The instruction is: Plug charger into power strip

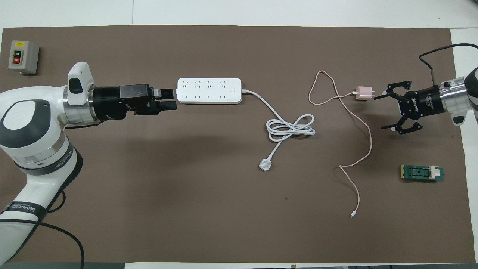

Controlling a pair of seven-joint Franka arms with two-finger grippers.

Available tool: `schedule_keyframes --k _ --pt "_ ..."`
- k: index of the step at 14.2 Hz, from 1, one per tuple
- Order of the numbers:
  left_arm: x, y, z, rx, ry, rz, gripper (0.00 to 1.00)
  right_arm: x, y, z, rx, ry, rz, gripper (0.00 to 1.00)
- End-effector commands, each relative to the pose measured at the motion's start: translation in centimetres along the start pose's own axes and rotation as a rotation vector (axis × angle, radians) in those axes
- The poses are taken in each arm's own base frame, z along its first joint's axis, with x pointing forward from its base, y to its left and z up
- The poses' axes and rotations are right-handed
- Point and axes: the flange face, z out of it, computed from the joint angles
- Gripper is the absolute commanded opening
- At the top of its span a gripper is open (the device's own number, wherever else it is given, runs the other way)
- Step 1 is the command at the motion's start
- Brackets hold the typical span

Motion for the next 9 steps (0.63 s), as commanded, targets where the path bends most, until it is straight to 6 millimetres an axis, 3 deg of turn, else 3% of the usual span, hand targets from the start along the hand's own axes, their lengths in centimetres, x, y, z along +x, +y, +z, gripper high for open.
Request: schedule_keyframes --k 1,3,5,9 --pt "0.6 -0.2 1.9 -0.065 -0.013 0.015 1.0 3.5 -1.6 0.3 0.014 -0.014 0.014 1.0" --pt "-0.1 -0.4 3.7 -0.084 -0.015 -0.005 0.99 3.7 -2.3 0.2 0.012 -0.018 -0.012 1.0" --pt "-1.0 -1.5 4.4 -0.064 -0.014 -0.06 0.96 3.9 -2.6 1.3 -0.01 -0.042 -0.015 1.0" --pt "-1.3 -1.6 4.8 -0.059 -0.02 -0.103 0.98 5.1 -3.1 2.5 -0.015 -0.05 -0.015 1.0"
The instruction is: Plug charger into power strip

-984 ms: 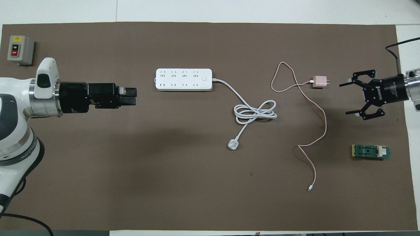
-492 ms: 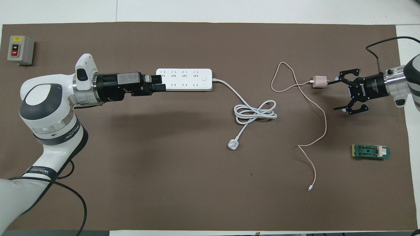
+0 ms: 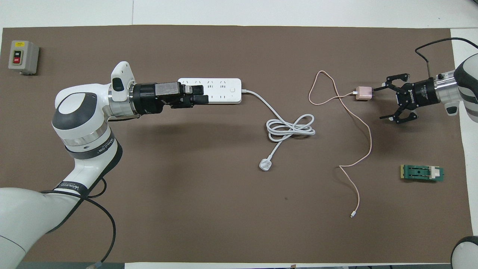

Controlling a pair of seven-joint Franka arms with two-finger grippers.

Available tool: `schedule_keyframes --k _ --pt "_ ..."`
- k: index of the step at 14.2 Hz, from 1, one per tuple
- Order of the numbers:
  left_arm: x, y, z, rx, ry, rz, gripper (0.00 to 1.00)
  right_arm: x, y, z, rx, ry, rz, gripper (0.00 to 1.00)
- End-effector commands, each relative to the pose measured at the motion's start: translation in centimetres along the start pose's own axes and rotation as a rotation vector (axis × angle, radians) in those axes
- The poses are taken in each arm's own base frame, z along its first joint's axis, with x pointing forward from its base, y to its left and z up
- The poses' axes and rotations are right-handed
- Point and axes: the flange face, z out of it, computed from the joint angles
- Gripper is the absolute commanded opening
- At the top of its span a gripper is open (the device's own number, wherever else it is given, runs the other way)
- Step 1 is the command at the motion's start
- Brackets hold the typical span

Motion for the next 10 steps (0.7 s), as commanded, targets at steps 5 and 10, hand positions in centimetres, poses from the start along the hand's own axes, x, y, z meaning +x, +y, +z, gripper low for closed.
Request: schedule_keyframes --k 5,10 --pt "-0.2 -0.3 0.8 0.014 0.026 -0.025 0.98 1.6 -1.0 1.7 0.015 -0.035 -0.014 1.0" --pt "-0.3 -0.3 1.7 -0.006 0.044 -0.036 0.98 0.7 -2.2 2.6 0.039 -0.02 -0.031 1.0"
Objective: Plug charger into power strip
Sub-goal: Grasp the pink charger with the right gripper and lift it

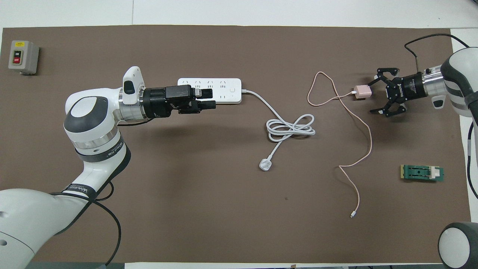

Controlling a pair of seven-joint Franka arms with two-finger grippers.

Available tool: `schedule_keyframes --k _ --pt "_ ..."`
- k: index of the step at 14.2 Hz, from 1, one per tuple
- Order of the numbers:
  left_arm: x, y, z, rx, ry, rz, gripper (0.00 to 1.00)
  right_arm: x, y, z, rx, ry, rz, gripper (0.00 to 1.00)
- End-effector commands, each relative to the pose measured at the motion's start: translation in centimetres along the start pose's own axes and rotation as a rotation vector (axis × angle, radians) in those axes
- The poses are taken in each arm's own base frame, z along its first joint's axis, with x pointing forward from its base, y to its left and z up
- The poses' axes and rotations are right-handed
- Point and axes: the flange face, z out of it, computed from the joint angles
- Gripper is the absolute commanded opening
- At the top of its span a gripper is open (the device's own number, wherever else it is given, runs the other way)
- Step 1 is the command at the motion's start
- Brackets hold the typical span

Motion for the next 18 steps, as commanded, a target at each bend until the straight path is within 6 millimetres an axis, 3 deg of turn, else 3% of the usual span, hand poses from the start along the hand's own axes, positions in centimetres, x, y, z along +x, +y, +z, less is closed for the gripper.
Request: schedule_keyframes --k 1,4,10,16,18 --pt "-0.4 -0.1 1.2 -0.023 0.028 -0.027 0.98 0.7 -0.2 0.2 0.007 -0.01 -0.031 1.0" --pt "-0.3 -0.1 1.1 -0.02 0.042 -0.035 0.98 0.3 -0.4 -1.1 0.009 -0.027 -0.089 1.0" --pt "-0.2 -0.2 0.7 -0.017 0.048 -0.036 0.98 -1.8 -2.6 1.5 0.083 -0.053 -0.084 1.0" --pt "-0.4 -0.5 0.6 -0.011 0.05 -0.081 0.98 -0.8 -1.8 2.7 0.091 -0.043 -0.064 1.0" --pt "-0.5 -0.9 0.5 -0.002 0.058 -0.107 0.98 -0.9 -1.7 2.9 0.091 -0.051 -0.059 0.44"
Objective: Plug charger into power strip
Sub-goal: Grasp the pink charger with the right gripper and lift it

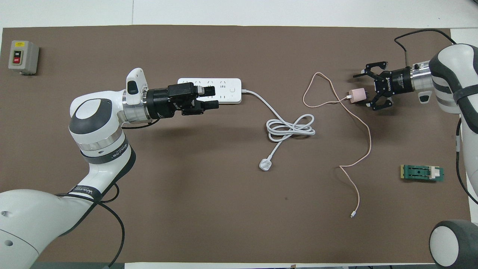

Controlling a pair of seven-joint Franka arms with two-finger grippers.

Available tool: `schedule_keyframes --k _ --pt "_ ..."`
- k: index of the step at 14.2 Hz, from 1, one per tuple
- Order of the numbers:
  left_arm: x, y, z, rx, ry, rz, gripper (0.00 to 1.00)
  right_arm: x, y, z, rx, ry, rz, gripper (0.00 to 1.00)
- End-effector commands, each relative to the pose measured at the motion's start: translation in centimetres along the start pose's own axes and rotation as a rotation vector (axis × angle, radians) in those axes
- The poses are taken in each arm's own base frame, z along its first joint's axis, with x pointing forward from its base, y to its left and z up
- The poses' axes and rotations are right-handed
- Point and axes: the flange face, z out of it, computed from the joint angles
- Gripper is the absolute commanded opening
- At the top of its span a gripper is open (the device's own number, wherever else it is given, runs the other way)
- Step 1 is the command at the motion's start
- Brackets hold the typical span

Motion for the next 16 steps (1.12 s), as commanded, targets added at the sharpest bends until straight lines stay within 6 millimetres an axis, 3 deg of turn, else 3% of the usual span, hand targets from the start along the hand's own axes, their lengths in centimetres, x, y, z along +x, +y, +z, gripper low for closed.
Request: schedule_keyframes --k 1,2,5,8,9,12,16 --pt "-0.3 -0.3 -0.1 0.007 0.024 -0.047 0.98 1.0 0.8 1.1 0.019 -0.01 0.017 0.19" --pt "-0.4 -0.4 0.0 0.01 0.017 -0.068 0.98 0.8 0.8 1.5 0.015 -0.008 0.016 0.0" --pt "-1.1 -0.8 -0.1 0.012 0.01 -0.101 0.98 0.6 0.8 2.4 0.014 0.007 0.019 0.0" --pt "-1.1 -0.9 -0.1 0.011 0.009 -0.115 0.98 -0.2 0.3 1.5 0.006 0.005 0.019 0.0" --pt "-1.2 -0.8 -0.1 0.012 0.008 -0.114 0.98 -1.3 -0.2 1.5 -0.009 -0.003 0.043 0.0" --pt "-1.4 -0.7 -0.8 -0.008 -0.008 -0.118 0.98 -6.5 -2.3 -1.1 -0.037 0.013 0.065 0.0" --pt "-0.6 0.2 -3.6 -0.041 -0.023 -0.123 0.99 -13.5 -4.6 -1.5 -0.045 0.011 0.048 0.0"
